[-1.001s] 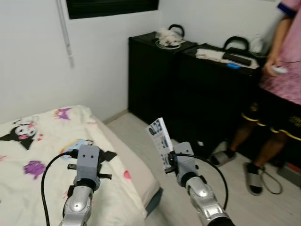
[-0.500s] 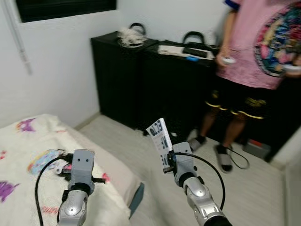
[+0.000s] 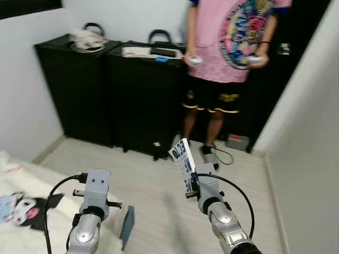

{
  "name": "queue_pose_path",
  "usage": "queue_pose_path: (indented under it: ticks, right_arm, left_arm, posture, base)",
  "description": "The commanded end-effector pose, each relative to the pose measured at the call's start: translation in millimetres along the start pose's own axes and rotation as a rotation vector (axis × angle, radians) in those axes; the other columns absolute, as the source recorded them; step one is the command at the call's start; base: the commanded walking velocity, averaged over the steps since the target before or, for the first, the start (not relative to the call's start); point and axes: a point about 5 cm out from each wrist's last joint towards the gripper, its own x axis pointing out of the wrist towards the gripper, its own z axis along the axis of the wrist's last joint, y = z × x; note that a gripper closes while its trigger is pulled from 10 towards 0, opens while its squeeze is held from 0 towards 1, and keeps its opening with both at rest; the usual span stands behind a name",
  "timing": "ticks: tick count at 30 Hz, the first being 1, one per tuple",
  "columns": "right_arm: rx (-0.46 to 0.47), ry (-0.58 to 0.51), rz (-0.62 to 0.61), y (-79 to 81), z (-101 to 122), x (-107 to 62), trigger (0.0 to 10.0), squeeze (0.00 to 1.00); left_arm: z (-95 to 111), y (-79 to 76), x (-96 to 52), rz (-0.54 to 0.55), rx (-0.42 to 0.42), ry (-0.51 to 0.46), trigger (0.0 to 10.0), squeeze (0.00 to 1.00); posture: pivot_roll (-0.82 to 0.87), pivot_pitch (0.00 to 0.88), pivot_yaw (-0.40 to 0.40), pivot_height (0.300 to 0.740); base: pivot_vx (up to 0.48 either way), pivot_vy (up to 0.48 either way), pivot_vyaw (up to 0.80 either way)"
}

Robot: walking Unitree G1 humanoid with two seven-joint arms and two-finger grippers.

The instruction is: Clean up the room

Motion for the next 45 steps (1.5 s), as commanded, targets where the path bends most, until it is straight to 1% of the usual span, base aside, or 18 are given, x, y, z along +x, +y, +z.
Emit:
queue_pose_path:
  ticks: [1, 20, 45]
  right_arm:
    - [0.003, -0.014, -0.008, -0.1, 2.5, 0.7, 10.0, 0.00]
    - [0.002, 0.001, 0.003, 2.5, 0.9, 2.0, 10.0, 0.00]
    - [0.011, 0.015, -0.002, 2.0, -0.4, 3.0, 10.0, 0.00]
  left_arm:
    - [-4.6, -1.5, -2.3, -0.012, 0.013, 0.015, 10.0, 0.00]
    - [-6.0, 1.8, -2.8, -0.003, 0.024, 0.019, 10.0, 0.00]
    - [-7.1, -1.2, -3.6, -0.006, 0.021, 0.025, 10.0, 0.00]
  posture:
    - [0.07, 0.000, -0.059, 0.740]
    - [0.07, 0.000, -0.062, 0.740]
    - [0.07, 0.003, -0.062, 0.740]
  base:
    - [0.000, 0.000, -0.80]
    - [0.000, 0.000, -0.80]
    - [0.000, 0.000, -0.80]
